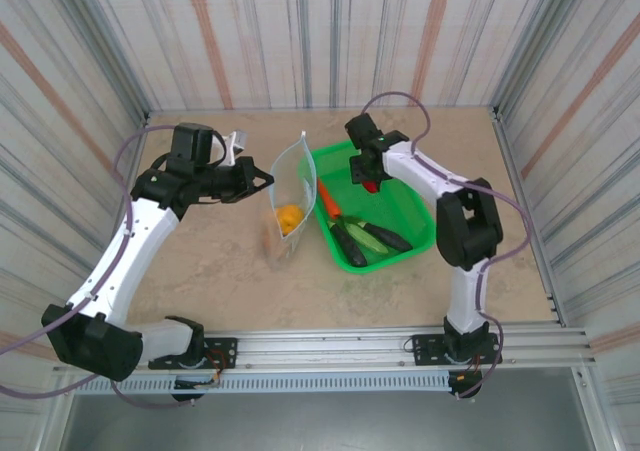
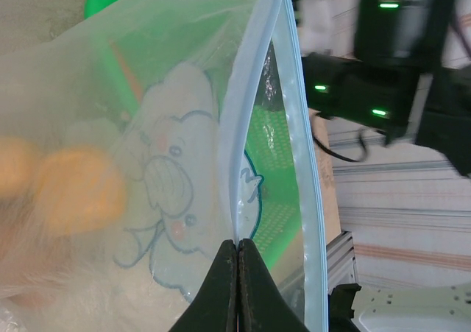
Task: Place the food in the zip-top bag and seal the zipper
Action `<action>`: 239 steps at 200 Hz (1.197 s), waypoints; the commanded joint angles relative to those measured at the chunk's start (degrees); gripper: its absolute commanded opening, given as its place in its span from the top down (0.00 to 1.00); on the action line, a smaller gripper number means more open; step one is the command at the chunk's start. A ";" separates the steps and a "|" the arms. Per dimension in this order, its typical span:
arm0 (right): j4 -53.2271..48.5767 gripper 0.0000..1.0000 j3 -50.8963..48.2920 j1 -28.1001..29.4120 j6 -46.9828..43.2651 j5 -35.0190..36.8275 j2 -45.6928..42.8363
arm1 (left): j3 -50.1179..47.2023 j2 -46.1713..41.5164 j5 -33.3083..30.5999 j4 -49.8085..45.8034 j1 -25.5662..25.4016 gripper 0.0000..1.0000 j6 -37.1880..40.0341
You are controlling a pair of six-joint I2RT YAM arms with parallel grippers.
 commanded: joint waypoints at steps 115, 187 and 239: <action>10.71 0.45 2.97 20.20 9.32 -13.28 -20.94 | -1.16 -1.02 0.90 1.69 0.53 1.00 -3.62; 16.52 0.26 -4.37 23.64 12.87 -11.36 -18.19 | -0.63 -2.61 -0.37 1.00 0.59 1.00 -3.40; 17.29 0.22 -4.13 23.28 11.25 -13.11 -22.62 | -0.22 -3.30 -1.76 0.01 0.67 1.00 -2.34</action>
